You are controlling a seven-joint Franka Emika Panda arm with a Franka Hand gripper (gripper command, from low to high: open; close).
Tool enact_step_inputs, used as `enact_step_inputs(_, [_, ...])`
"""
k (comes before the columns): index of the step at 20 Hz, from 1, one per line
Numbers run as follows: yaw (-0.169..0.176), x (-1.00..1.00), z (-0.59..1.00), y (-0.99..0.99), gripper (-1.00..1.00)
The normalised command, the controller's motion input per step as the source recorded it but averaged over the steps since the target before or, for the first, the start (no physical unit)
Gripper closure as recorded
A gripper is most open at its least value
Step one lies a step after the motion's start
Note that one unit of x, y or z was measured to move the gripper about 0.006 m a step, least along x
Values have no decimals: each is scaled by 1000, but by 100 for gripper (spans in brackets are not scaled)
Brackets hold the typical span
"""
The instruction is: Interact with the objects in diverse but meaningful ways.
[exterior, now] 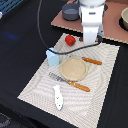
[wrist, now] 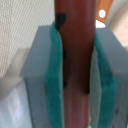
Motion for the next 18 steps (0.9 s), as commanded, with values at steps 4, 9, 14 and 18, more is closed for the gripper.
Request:
enact_step_inputs(4, [-34, 34, 230, -538, 100])
enact_step_inputs(9, [-42, 3, 61, -638, 100])
enact_step_inputs(14, [-53, 0, 1, -682, 100])
enact_step_inputs(18, [-52, 0, -5, -599, 100])
